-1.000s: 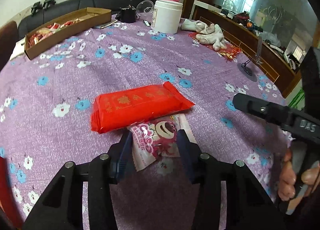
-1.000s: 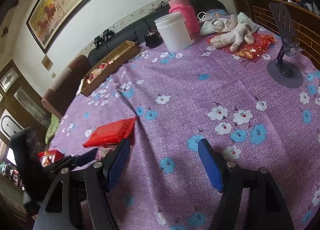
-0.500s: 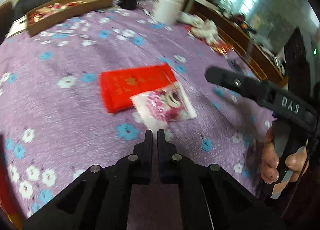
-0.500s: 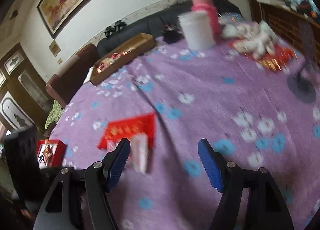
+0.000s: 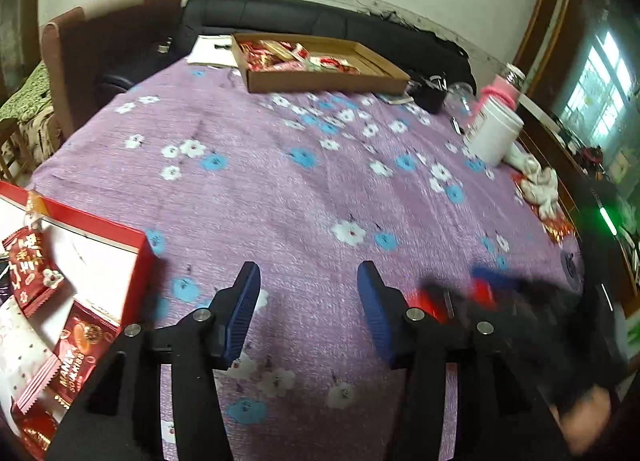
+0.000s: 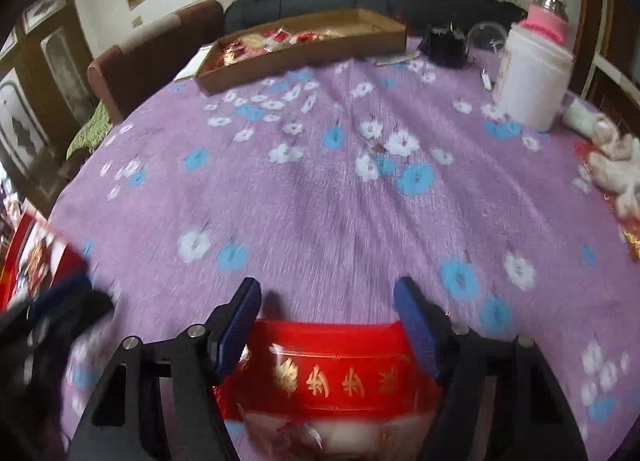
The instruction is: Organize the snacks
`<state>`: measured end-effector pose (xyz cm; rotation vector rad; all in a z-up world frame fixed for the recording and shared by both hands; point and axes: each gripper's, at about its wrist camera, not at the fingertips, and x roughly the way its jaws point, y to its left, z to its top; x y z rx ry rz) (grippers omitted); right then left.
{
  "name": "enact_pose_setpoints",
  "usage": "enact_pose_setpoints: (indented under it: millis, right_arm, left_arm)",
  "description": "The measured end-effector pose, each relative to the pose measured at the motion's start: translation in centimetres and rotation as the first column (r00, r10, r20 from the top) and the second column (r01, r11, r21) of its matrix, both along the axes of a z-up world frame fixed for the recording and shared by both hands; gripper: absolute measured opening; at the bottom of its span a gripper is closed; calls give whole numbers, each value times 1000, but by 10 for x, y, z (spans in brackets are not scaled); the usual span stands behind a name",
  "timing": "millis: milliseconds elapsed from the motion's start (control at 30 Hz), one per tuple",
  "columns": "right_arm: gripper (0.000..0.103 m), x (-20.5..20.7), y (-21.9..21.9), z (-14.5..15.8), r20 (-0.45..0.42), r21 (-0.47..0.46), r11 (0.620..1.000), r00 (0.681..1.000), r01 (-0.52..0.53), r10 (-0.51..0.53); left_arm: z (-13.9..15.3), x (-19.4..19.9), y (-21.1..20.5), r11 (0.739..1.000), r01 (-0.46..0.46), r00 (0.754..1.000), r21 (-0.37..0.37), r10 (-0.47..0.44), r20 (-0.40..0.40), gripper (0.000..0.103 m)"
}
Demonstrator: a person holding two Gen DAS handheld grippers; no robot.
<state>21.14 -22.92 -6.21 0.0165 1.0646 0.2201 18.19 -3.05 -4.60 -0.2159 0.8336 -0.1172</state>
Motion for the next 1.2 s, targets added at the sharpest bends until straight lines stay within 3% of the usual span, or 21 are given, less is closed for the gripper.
enact_pose_setpoints:
  millis: [133, 200, 300, 333, 400, 500, 600, 733, 867, 900, 933, 967, 1033, 1200]
  right_arm:
    - [74, -87, 6, 4, -100, 108, 985, 985, -131, 142]
    - [68, -133, -5, 16, -76, 192, 968, 981, -162, 180]
    - [72, -173, -47, 42, 100, 137, 990, 995, -31, 17]
    - [73, -182, -70, 45, 109, 99, 992, 990, 79, -90]
    - [73, -193, -93, 39, 51, 134, 983, 989, 129, -137]
    - [73, -214, -90, 31, 15, 171, 984, 998, 54, -58]
    - [73, -231, -73, 35, 67, 166, 983, 996, -73, 62]
    - [78, -239, -36, 37, 91, 66, 963, 963, -260, 254]
    - [78, -230, -12, 22, 56, -12, 929, 928, -369, 369]
    - [75, -227, -10, 15, 28, -21, 929, 929, -369, 369]
    - [65, -224, -9, 6, -16, -36, 932, 933, -361, 361]
    - [62, -223, -8, 3, -9, -58, 931, 933, -359, 359]
    - [48, -227, -13, 3, 2, -90, 930, 934, -356, 358]
    - [47, -229, -65, 2, 4, 35, 984, 985, -172, 172]
  left_arm:
    - [-1, -6, -2, 999, 43, 999, 2, -43, -9, 49]
    - [0, -16, -4, 996, 88, 996, -10, -89, -24, 49]
    - [2, -40, -11, 986, 167, 985, -15, -167, -33, 49]
    - [1, -50, -17, 976, 217, 975, -9, -217, -40, 49]
    - [0, -74, -29, 943, 333, 942, 3, -332, -44, 49]
    - [2, -105, -38, 893, 447, 894, 55, -446, -35, 49]
    - [11, -130, -36, 866, 489, 871, 108, -492, 4, 50]
    - [25, -153, -28, 812, 561, 818, 160, -574, 44, 71]
    - [33, -155, -30, 755, 611, 773, 238, -634, 29, 71]
    - [33, -151, -32, 736, 630, 758, 247, -652, 13, 71]
    - [33, -150, -33, 724, 639, 750, 258, -662, -1, 71]
    - [32, -148, -37, 710, 648, 742, 276, -670, -17, 71]
    - [29, -145, -48, 652, 677, 705, 340, -707, -49, 71]
    - [22, -149, -79, 491, 743, 586, 455, -805, -87, 71]
